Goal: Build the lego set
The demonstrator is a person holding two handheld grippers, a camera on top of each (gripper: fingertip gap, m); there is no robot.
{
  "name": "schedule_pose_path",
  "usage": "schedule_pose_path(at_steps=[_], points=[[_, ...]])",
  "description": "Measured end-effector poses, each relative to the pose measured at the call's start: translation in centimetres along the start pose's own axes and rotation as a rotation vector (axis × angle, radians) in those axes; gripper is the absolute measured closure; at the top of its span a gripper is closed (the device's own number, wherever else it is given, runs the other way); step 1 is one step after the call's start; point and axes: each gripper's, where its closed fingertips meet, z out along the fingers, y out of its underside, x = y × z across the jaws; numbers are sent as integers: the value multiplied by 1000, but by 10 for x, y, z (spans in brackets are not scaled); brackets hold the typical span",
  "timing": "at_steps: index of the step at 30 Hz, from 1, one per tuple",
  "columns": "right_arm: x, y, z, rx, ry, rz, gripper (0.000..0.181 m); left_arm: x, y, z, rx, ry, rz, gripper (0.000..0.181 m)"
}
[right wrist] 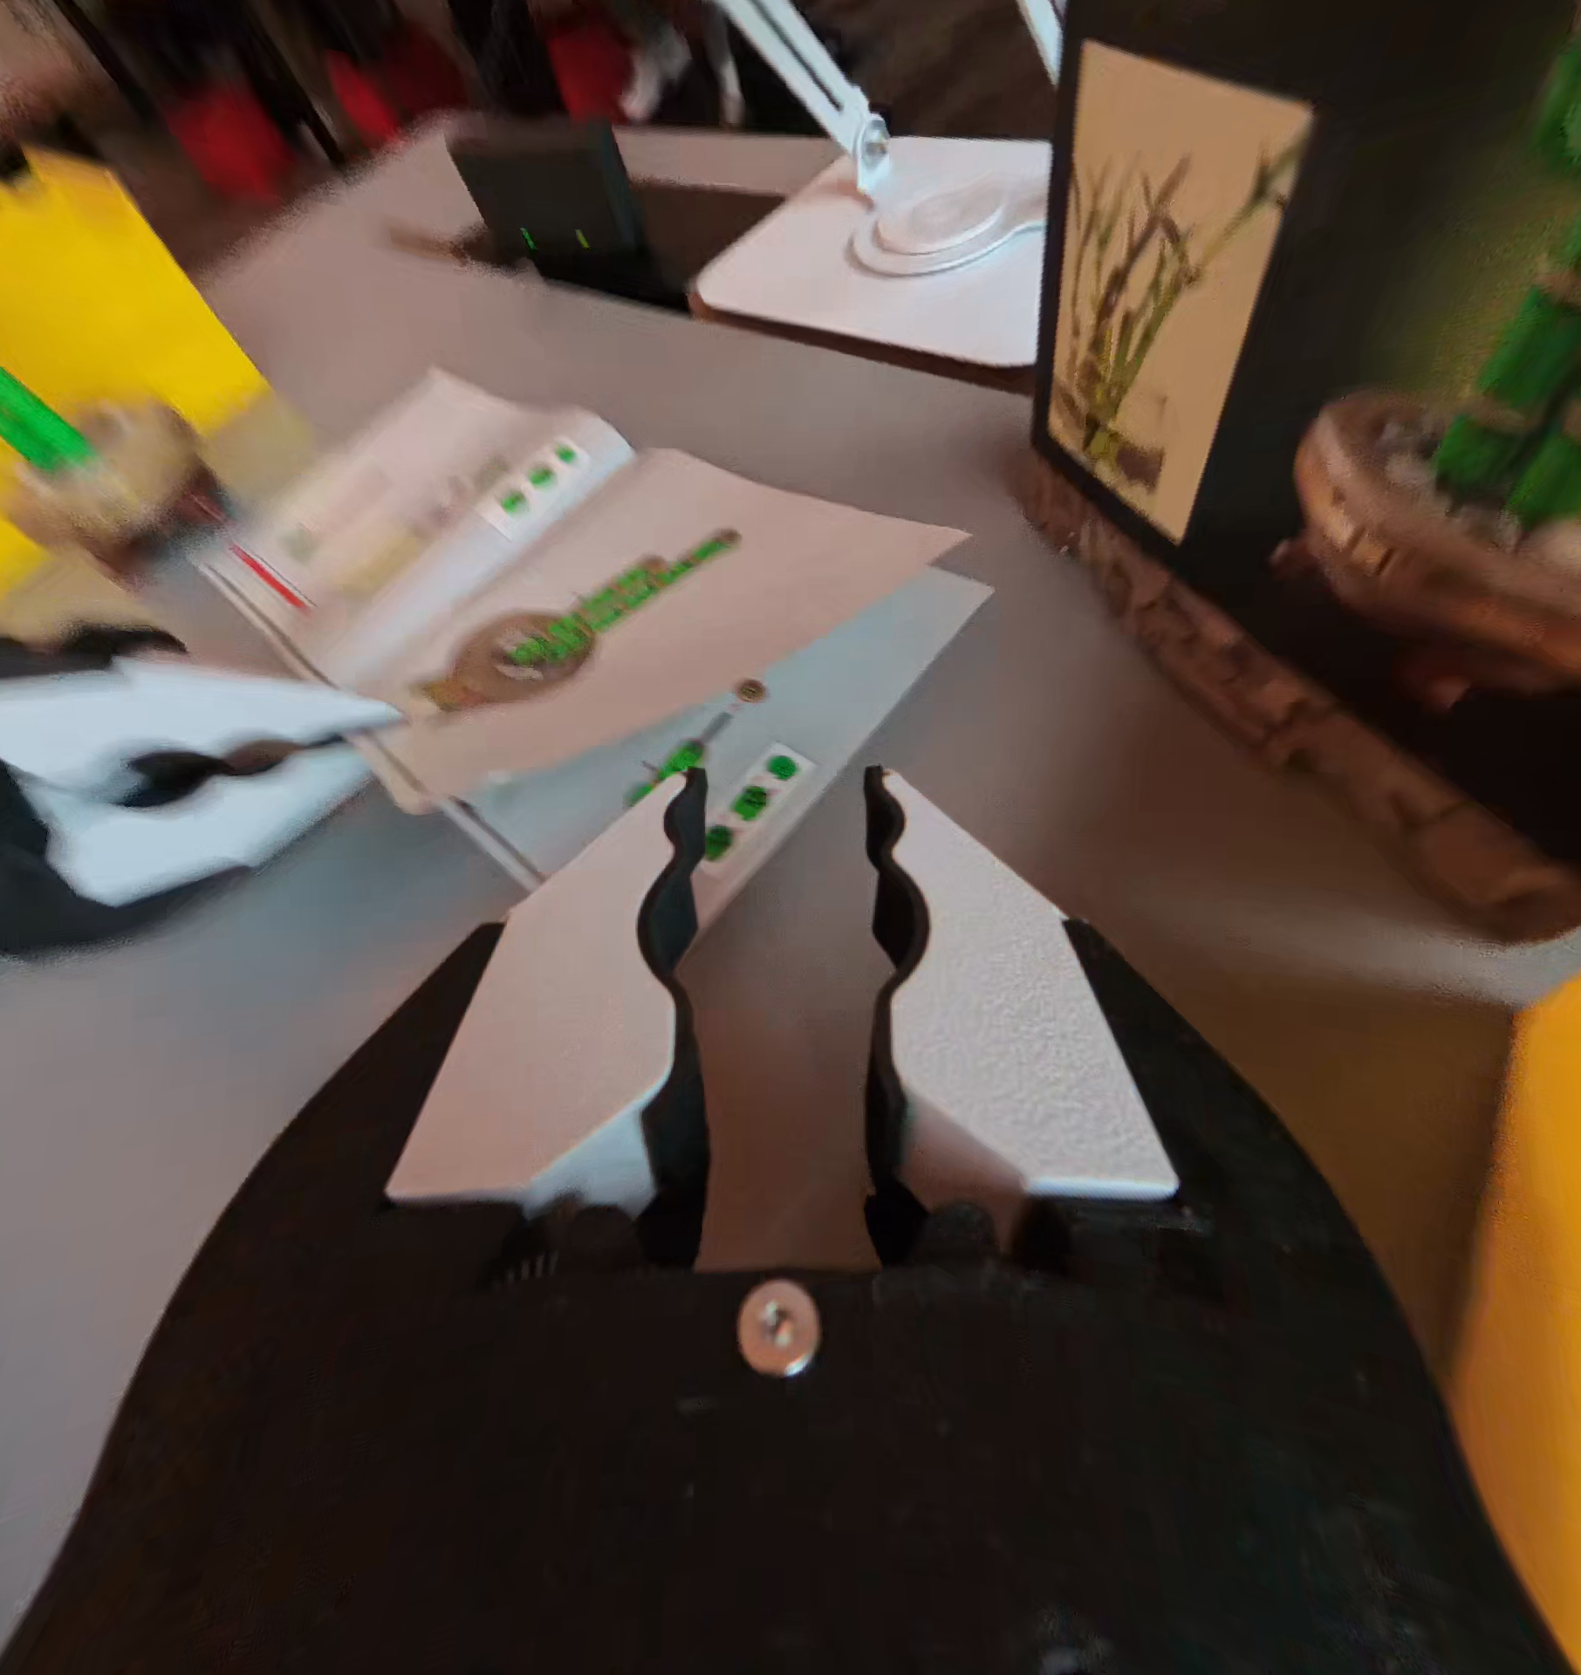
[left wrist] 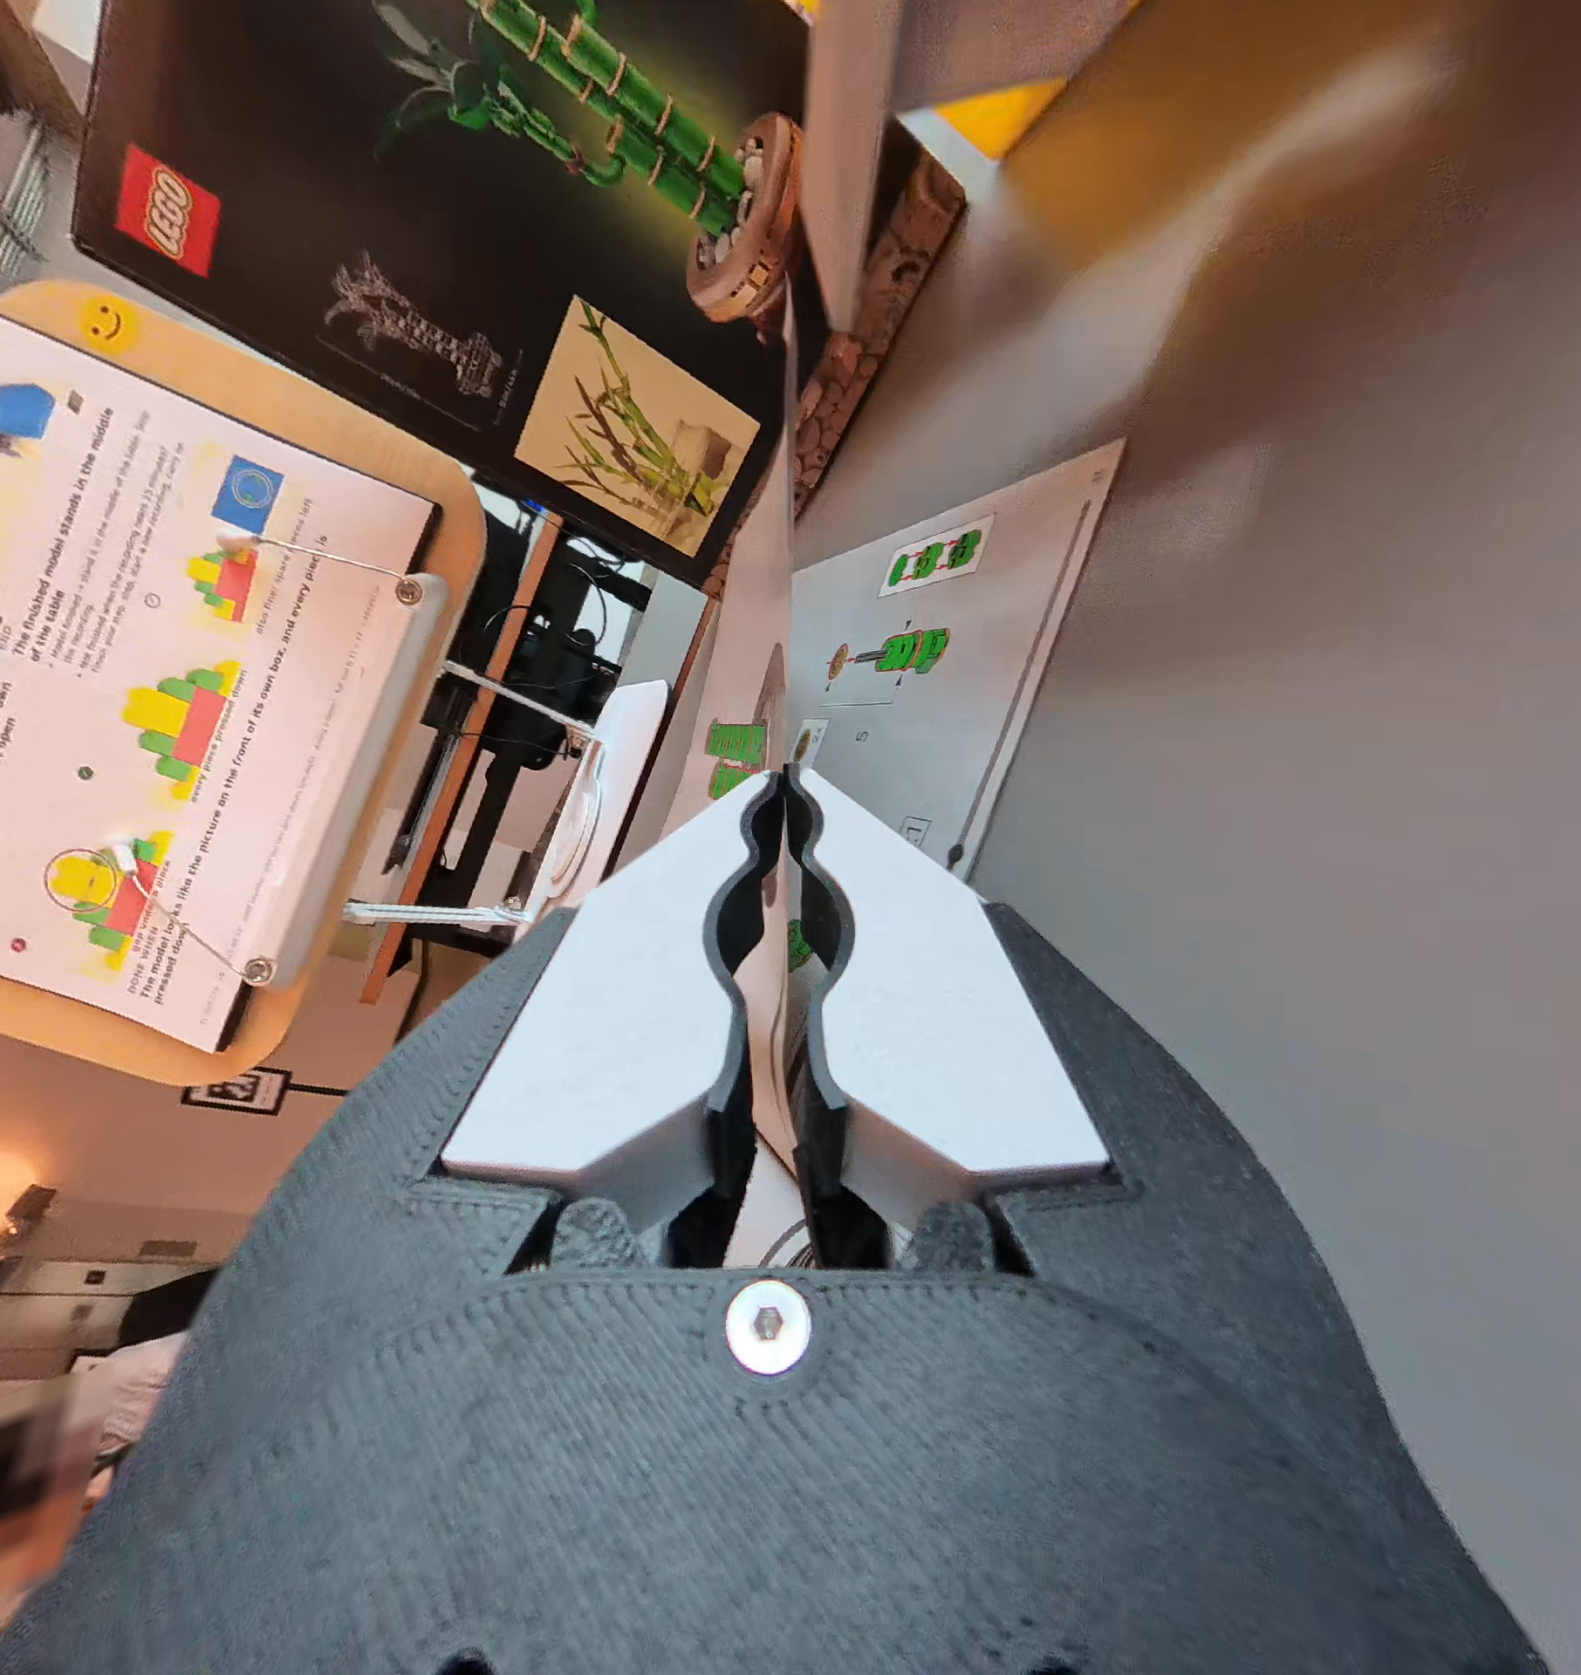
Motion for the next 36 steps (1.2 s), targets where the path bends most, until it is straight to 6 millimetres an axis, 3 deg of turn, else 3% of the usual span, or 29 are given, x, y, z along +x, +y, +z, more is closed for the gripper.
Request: schedule_pose_path(at_steps=[4, 9, 15, 24, 29, 36], points=[[-14, -8, -6, 75, -210, 428, 144, 4, 1, 2, -7, 5, 27, 181], [-31, 9, 8, -18, -282, 578, 139, 9, 1, 2, -10, 13, 63, 181], [-44, 30, 23, -124, -285, 538, 151, 14, 0, 3, -16, 16, 120, 181], [-44, 33, 22, -136, -268, 415, 181, 27, 3, 5, -31, 59, 164, 178], [-42, 33, 23, -133, -250, 344, 181, 27, 5, 3, -54, 103, 55, 162], [-41, 35, 24, -132, -252, 328, 181, 24, 9, -9, -89, 190, -205, 154]])
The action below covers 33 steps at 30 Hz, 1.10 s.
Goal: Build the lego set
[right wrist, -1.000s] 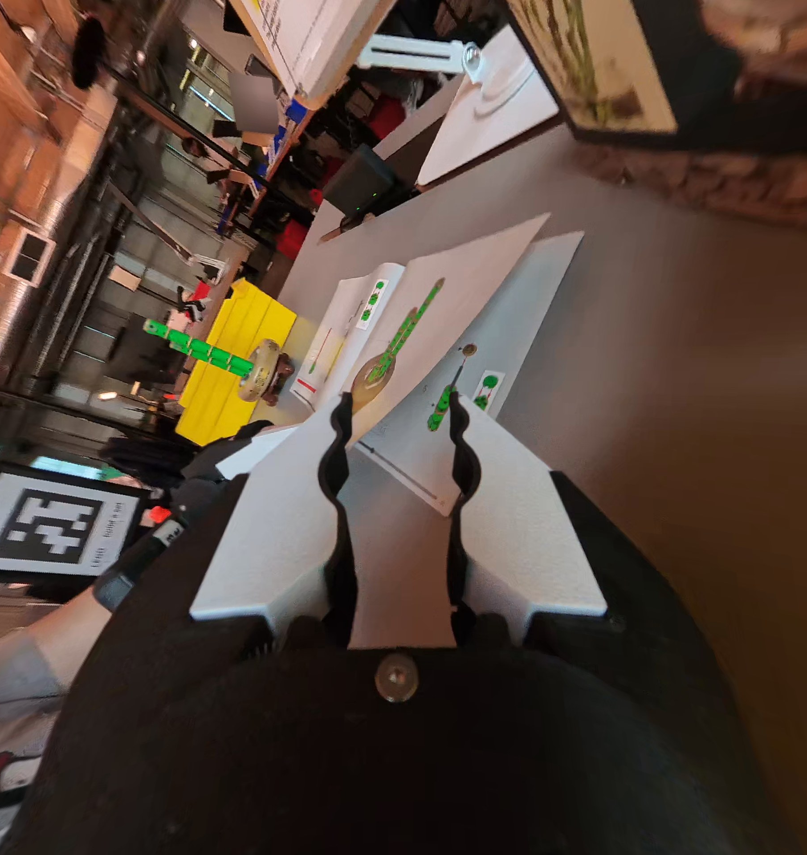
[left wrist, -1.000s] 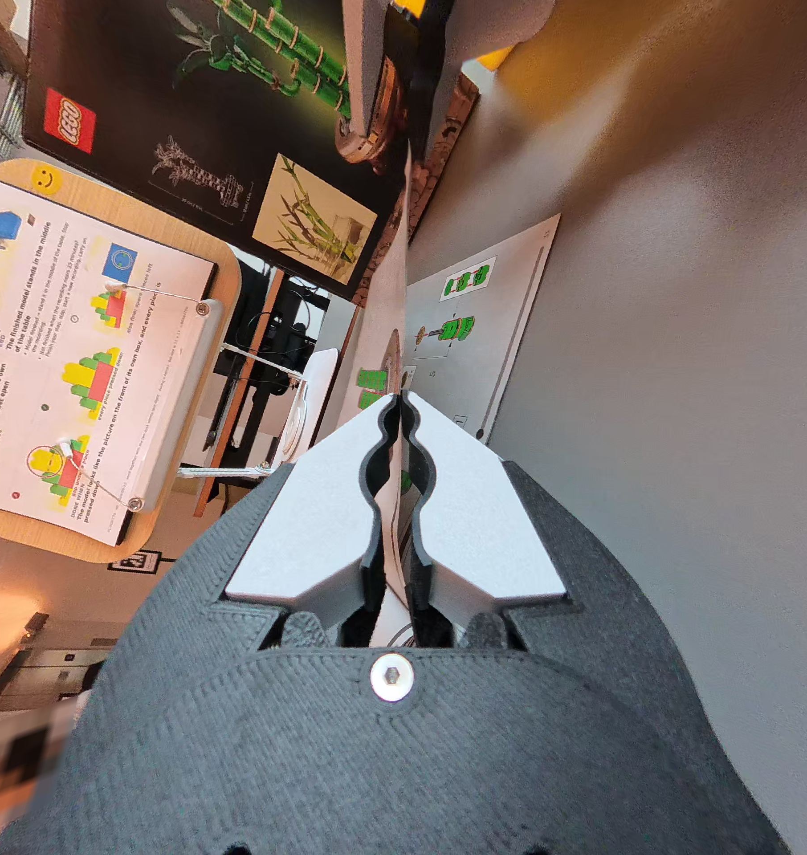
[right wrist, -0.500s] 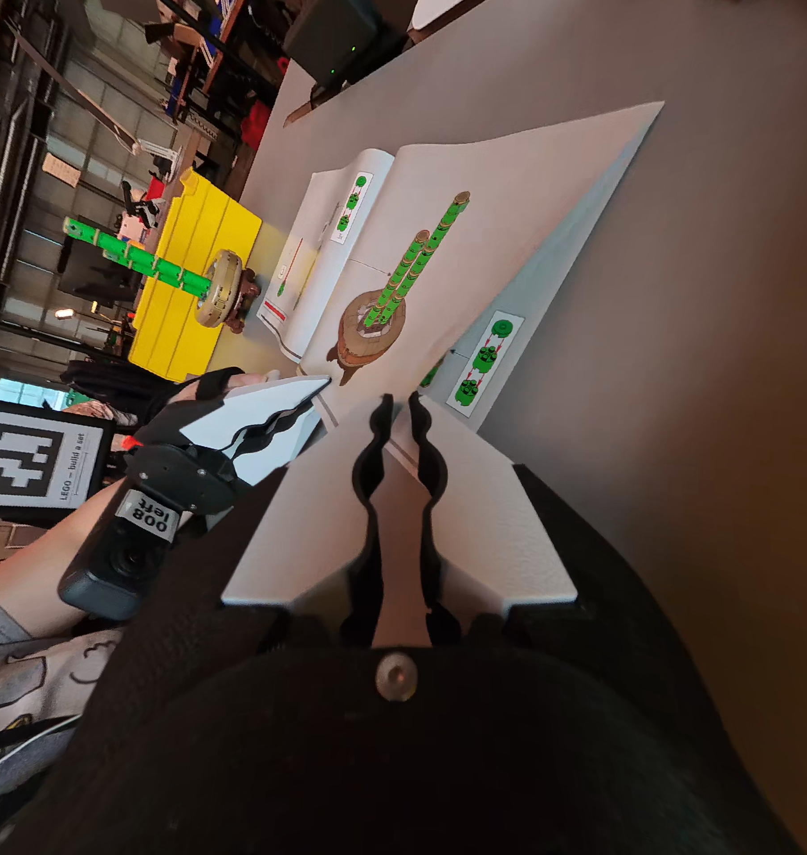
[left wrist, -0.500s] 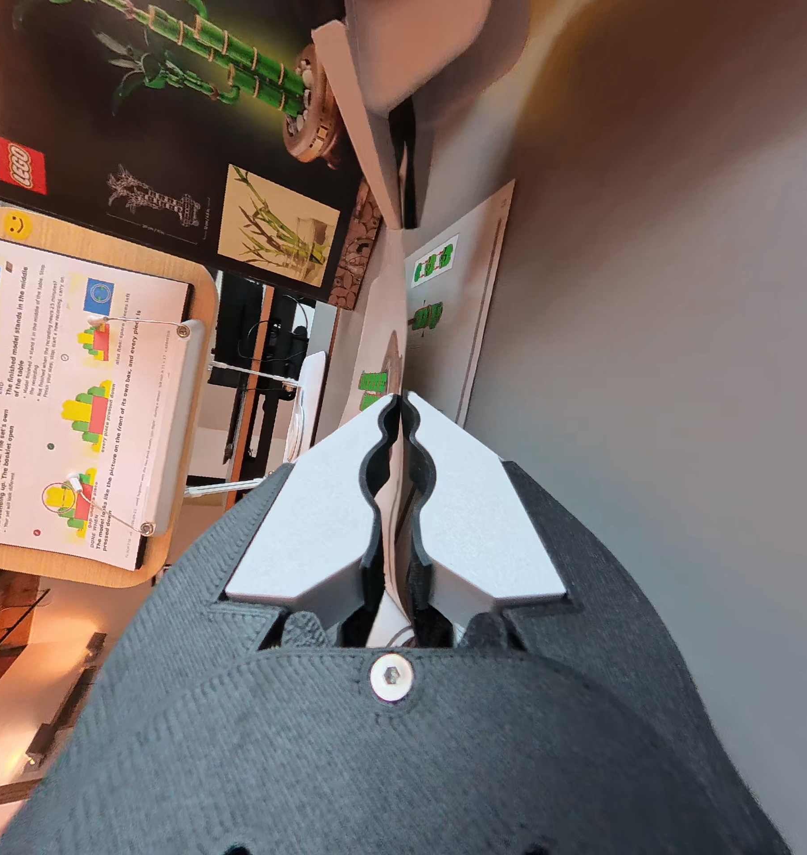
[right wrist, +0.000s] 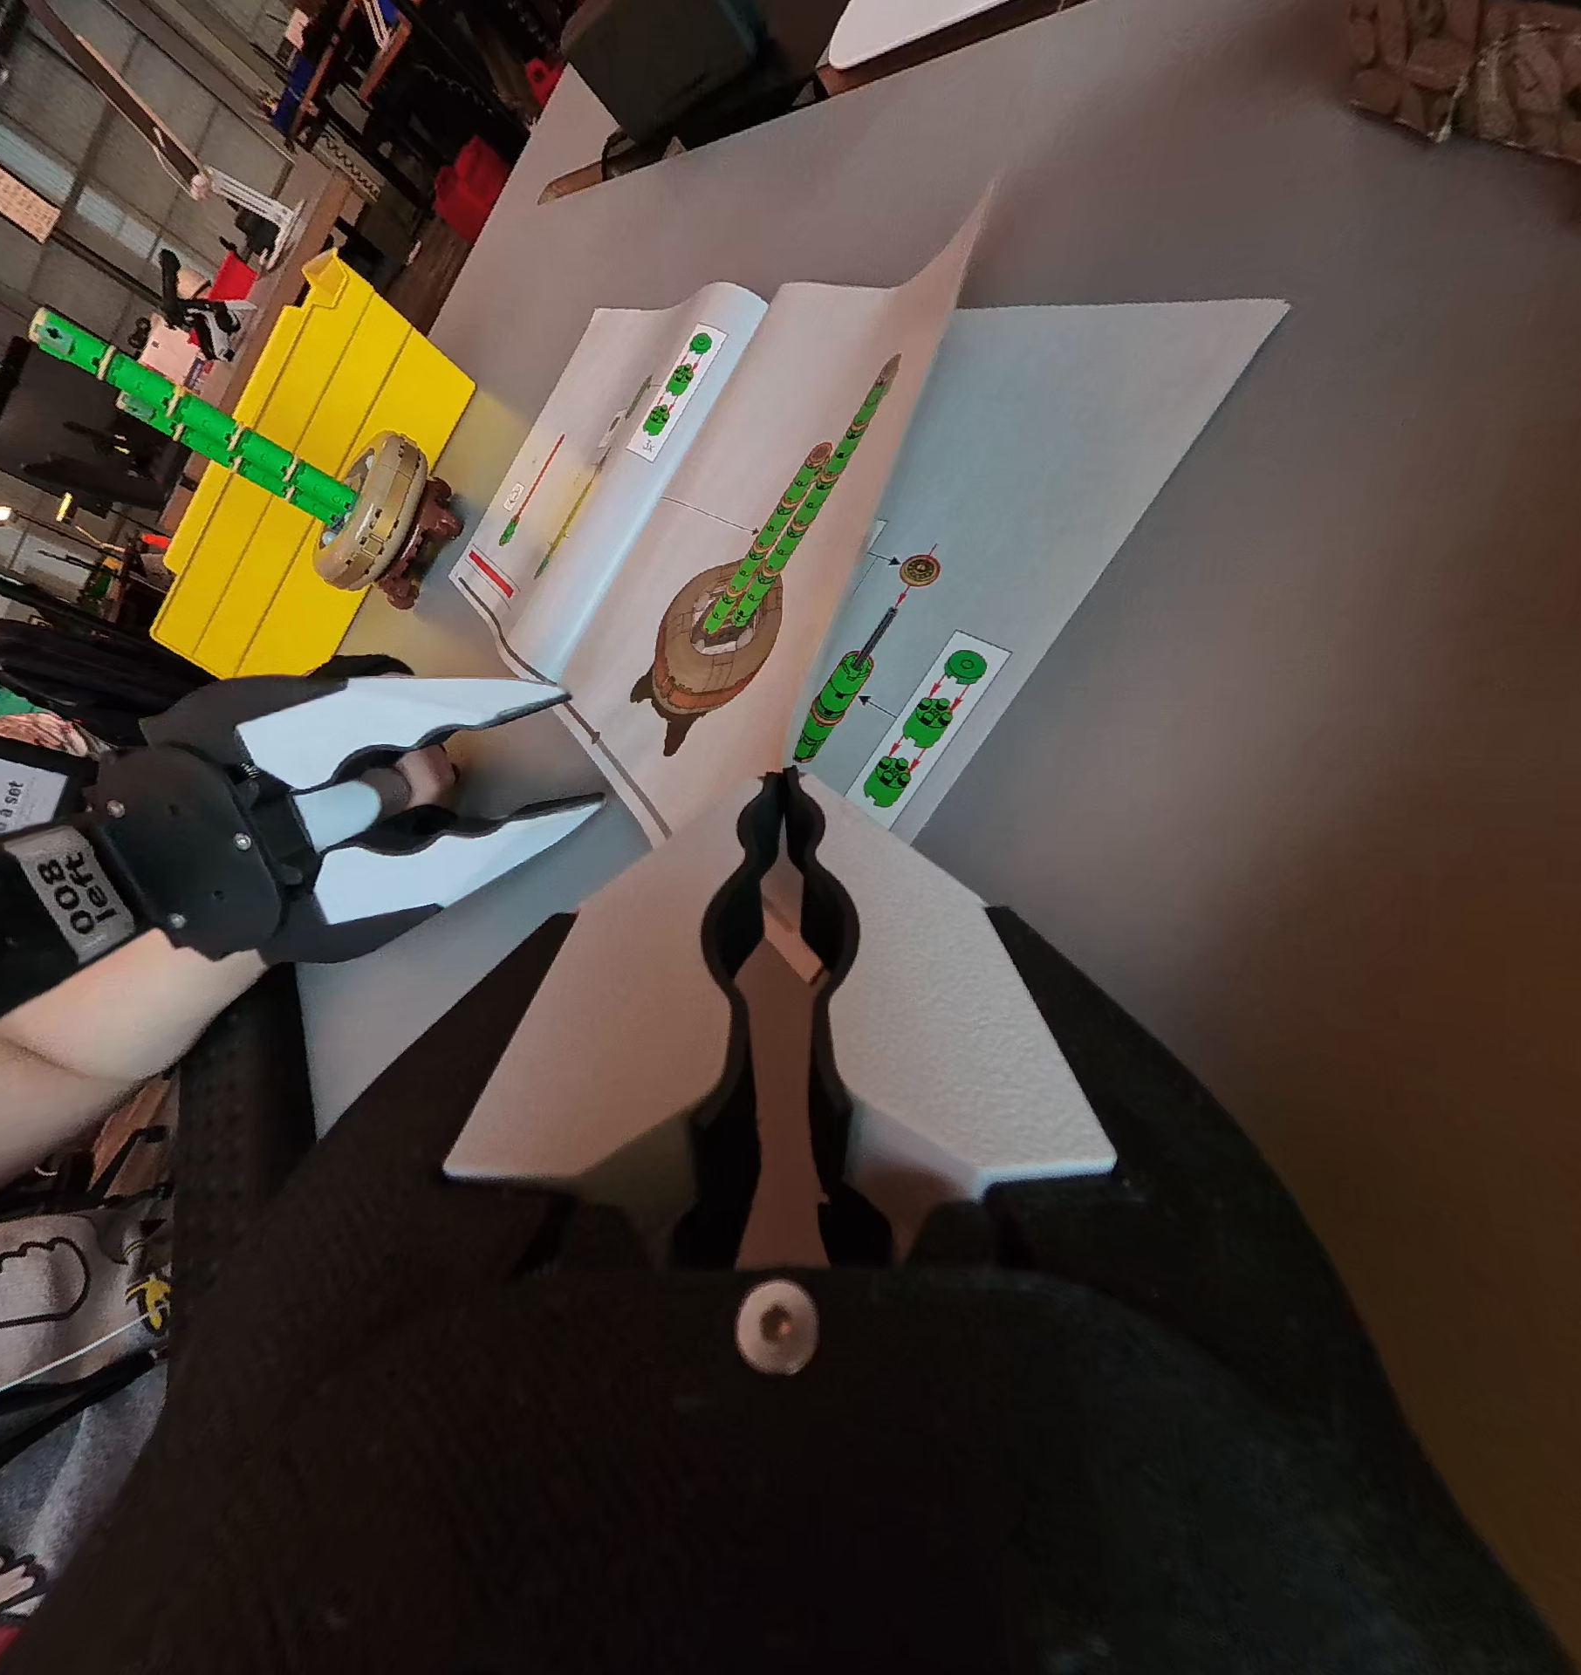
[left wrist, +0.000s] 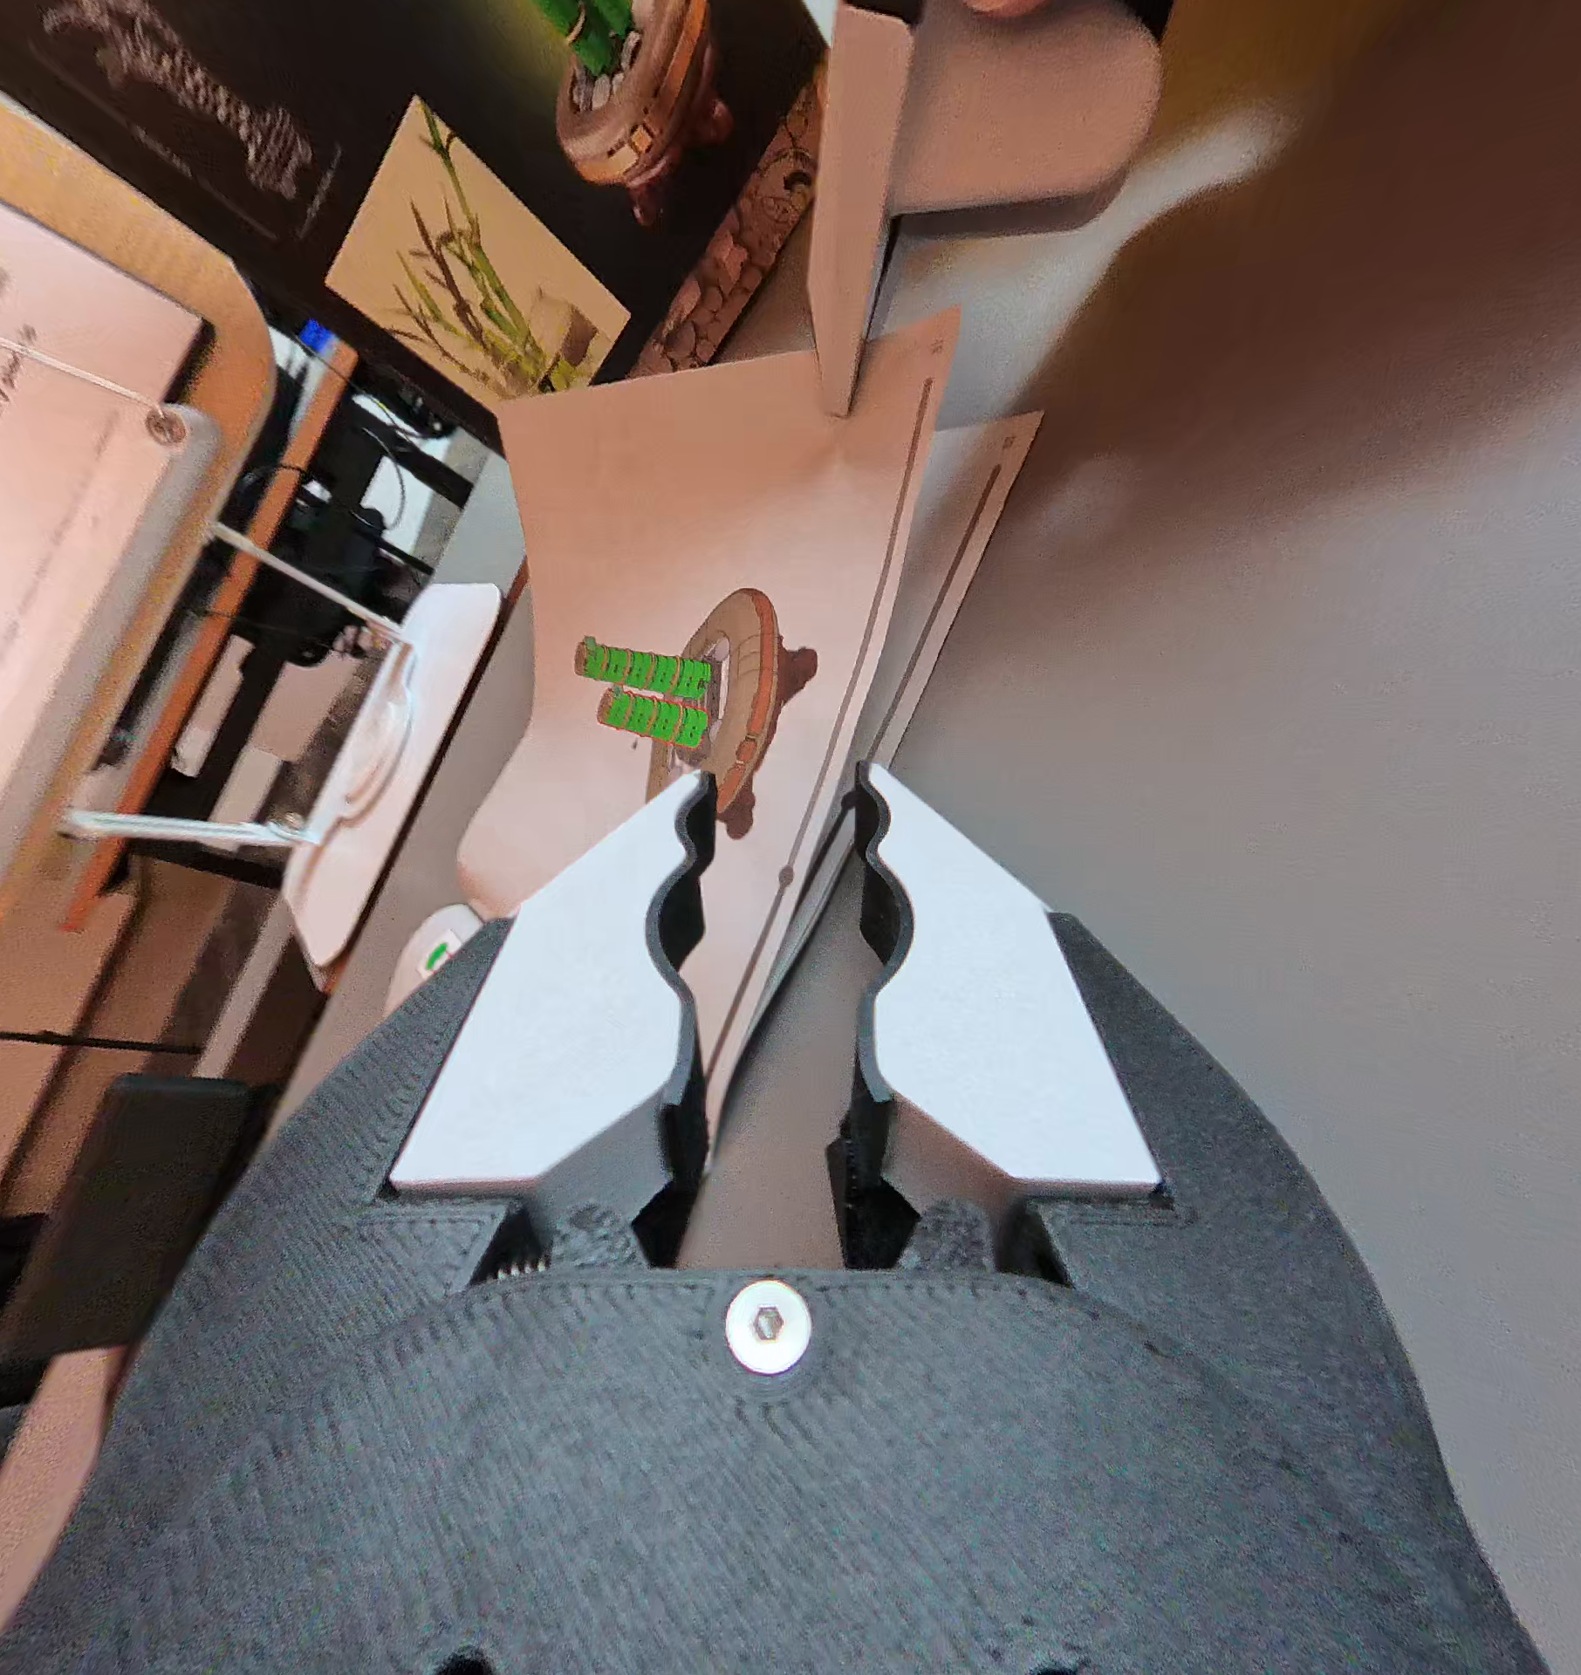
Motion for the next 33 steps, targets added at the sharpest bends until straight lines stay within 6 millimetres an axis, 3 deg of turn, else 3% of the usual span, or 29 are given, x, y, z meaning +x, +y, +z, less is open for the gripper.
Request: schedule_pose_path(at_steps=[9, 13, 19, 33], points=[[0, 0, 0, 2, 8, -29, 181, -12, -9, -27, 30, 99, -200, 151], [0, -1, 0, 6, 12, -40, 181, -17, 0, -33, 23, 133, -274, 151], [1, 0, 0, 3, 9, -42, 181, -16, 17, -33, -43, 156, -273, 149], [-1, 0, 2, 3, 20, -75, 181, -16, 29, -47, -80, 159, -290, 150]])
